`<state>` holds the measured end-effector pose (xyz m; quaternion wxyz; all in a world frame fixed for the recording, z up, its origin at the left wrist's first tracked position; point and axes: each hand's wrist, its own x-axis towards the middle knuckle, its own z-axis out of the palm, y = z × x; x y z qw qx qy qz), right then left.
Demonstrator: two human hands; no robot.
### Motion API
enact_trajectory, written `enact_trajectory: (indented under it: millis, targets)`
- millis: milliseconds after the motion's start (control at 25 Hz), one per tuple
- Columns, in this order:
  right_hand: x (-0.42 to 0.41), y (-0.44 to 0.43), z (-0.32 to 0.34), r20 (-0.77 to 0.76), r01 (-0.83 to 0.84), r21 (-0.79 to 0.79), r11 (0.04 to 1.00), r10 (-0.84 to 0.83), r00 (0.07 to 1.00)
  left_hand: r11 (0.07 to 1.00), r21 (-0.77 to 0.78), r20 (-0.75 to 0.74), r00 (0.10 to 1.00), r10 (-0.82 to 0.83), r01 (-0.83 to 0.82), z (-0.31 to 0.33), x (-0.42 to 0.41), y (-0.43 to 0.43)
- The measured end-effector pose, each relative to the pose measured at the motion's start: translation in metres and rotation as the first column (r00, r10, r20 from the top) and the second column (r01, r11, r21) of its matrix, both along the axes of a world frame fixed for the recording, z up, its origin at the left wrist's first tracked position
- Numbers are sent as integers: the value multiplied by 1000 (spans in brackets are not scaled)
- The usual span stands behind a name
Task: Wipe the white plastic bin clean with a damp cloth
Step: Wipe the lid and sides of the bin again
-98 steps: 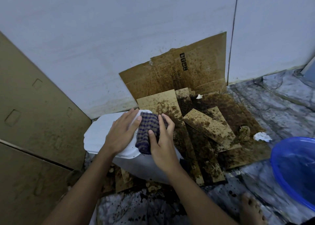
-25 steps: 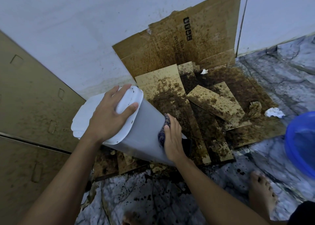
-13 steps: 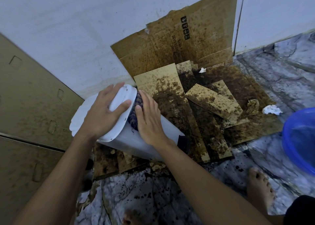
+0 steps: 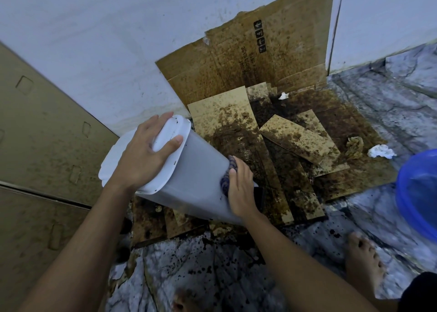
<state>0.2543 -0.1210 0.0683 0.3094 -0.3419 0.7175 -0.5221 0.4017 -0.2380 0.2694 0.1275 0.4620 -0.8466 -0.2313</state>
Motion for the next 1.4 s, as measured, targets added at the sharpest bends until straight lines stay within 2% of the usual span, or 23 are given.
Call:
enact_trajectory:
  millis: [240,360,560,760,1040,1400]
  targets:
    - [0,5,-3,70,15,40,999,-18,997,1000,-4,8,1000,-6,6,-1,-4,0]
    - [9,-5,21,26,-27,-11,1000,28,999,1000,0,11,1000,6,-6,-1,-4,-2]
    - [19,-30,79,-132,-168,-143,975,149,980,1000,-6,3,1000,2,-2,0,-6,-3]
    - [22,-49,106,-170,-229,-205,952,196,966,1000,-12,-15,1000,17,-17,6,-6,-3]
    - [18,-50,103,-162,-216,-205,955,185,969,999,-7,-30,999,39,-39,9,-16,-3]
    - [34,-11,60,-179,-201,-131,971,176,968,999,10,-56,997,52,-52,8,-15,-23]
